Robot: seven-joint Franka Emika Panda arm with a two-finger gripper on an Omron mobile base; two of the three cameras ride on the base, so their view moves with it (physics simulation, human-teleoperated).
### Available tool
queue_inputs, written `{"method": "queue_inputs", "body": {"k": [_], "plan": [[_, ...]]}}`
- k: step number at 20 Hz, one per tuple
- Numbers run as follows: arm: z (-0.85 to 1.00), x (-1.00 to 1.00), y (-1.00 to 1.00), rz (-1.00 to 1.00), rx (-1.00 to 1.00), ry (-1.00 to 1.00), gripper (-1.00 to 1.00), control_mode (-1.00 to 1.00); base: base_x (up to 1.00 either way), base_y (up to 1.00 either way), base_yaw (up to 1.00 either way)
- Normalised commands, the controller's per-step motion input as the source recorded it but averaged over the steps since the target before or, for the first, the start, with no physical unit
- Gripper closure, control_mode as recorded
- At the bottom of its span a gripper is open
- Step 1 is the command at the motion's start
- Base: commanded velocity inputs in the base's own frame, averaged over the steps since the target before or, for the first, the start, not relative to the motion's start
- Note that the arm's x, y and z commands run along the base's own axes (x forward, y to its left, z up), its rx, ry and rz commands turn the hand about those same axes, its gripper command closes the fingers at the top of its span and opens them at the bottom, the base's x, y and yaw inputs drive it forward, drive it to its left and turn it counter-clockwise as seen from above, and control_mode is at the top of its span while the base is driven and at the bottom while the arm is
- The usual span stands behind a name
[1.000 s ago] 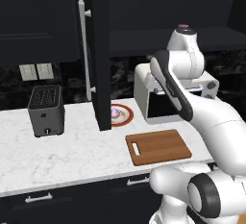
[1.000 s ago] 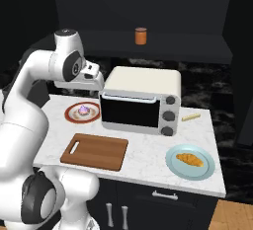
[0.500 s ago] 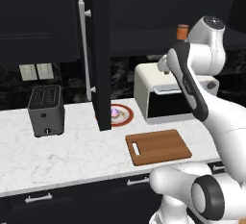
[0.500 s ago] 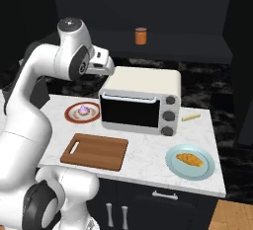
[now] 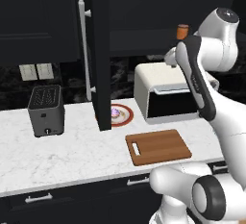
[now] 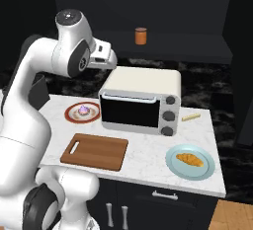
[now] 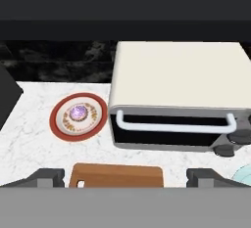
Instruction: From the different types of pastries on the counter, select a croissant and place it on the cutting board. Then retrieve a jar of jam from the cabinet and place it alongside the croissant on the cutting board.
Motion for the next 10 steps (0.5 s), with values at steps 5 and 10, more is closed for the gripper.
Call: {"method": "queue_inputs", "body": {"k": [5, 10], "plan": [[0.71, 0.07, -0.19, 0.01, 0.00, -0.02, -1.00, -1.00, 0.00, 0.00, 0.00], [-0.57, -0.28, 0.01, 0.00, -0.10, -0.01, -1.00, -1.00, 0.00, 0.00, 0.00]]}}
